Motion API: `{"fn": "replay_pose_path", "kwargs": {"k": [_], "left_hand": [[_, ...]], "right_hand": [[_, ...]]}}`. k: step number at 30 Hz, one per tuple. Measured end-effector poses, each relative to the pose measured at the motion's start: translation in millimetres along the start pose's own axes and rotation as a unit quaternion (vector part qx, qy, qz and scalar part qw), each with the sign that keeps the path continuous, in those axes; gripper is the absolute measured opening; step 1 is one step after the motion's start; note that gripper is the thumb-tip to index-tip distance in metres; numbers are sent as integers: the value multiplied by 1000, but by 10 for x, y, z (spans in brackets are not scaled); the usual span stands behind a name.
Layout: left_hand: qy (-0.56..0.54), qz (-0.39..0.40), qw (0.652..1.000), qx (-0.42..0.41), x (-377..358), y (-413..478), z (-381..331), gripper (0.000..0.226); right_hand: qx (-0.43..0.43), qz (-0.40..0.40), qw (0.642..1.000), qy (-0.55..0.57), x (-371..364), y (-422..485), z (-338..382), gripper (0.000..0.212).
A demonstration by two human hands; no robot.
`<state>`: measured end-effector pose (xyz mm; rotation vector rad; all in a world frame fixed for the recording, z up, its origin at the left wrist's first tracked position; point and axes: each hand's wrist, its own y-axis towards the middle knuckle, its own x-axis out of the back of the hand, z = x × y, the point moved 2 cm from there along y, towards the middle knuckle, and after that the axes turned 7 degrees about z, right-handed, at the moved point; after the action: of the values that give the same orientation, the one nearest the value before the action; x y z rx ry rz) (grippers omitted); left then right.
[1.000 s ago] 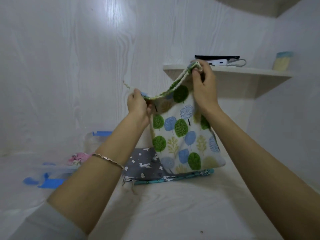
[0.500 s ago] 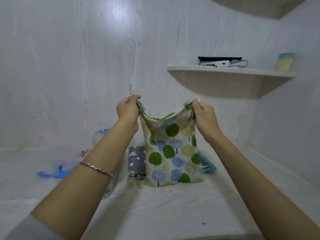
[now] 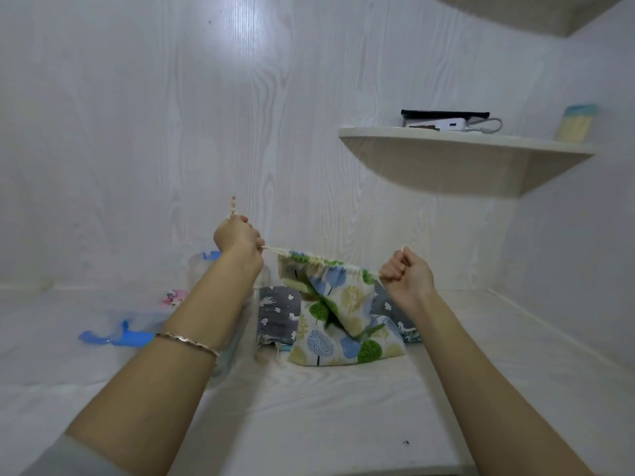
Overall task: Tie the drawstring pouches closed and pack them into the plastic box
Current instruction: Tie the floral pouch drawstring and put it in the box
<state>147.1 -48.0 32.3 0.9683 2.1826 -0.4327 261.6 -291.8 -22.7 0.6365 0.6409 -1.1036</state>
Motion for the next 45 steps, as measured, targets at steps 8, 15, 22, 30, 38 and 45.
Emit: {"fn": "replay_pose_path", "kwargs": {"k": [8,15,22,30,38,45], "left_hand": [[162,42,985,-40,257,86,-256,26],[282,352,883,129,-249,-482,-50,20],[257,344,903,14,-622,-543,-10,20],[578,411,700,-84,-349,-598,176,57],[504,439,731,-136,-106,-557,193,21],[498,374,773,-120,21,-506,195,13]], "right_hand": [[-15,-110,883,-457,478,61,-263,35],[43,102,800,-590,-655,-117,-332,9],[-116,303,873,-363,-1058,-464,-470,27],[-21,254,909,-330,-875,-486,-285,24],[31,207,900,-382,-765,-557,-322,24],[13,194,871,-451,-775,-616,-313,25]]}}
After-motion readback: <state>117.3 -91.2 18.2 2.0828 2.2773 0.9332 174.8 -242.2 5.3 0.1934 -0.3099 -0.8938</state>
